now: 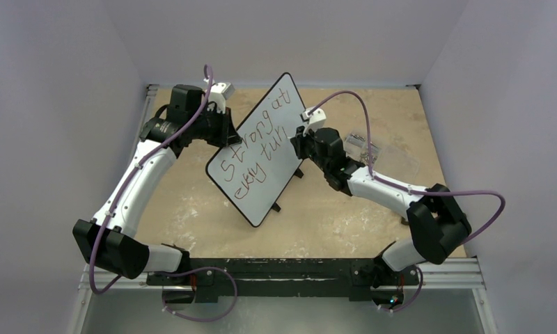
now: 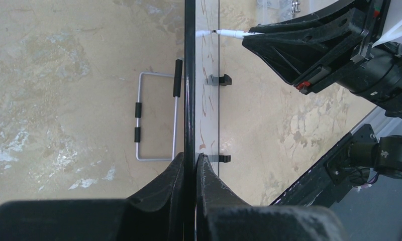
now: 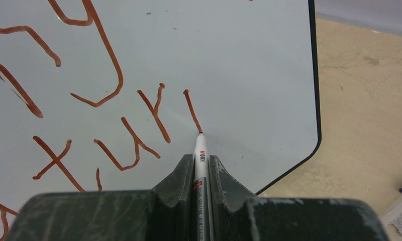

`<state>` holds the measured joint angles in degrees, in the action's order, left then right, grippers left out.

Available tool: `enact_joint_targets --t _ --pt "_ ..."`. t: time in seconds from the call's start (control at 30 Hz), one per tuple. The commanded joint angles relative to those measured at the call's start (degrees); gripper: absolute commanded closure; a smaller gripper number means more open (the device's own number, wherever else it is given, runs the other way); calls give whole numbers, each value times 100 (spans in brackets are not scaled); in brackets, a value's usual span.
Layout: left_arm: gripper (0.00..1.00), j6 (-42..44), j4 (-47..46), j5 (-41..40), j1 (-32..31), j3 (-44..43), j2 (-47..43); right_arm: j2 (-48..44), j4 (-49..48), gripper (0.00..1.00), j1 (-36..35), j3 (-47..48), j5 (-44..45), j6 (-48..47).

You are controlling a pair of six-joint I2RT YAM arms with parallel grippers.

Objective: Write a sentence on the whiteboard
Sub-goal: Write a sentence at the center of the board.

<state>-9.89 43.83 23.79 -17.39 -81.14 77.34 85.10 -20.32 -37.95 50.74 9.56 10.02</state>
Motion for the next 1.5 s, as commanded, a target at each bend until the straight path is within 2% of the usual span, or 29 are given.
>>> enact_joint_targets --t 0.0,0.5,0.97,1.47 --pt "100 415 -234 -250 -37 -59 -141 -49 44 100 -18 396 -33 54" --pt "100 413 -235 -254 -37 -59 -148 221 176 100 -15 999 -134 -224" --pt "100 417 -237 -260 -37 -59 -166 627 549 100 -10 1457 456 -299" --pt "100 435 -231 -283 -37 -59 -191 649 516 100 -2 1068 431 -77"
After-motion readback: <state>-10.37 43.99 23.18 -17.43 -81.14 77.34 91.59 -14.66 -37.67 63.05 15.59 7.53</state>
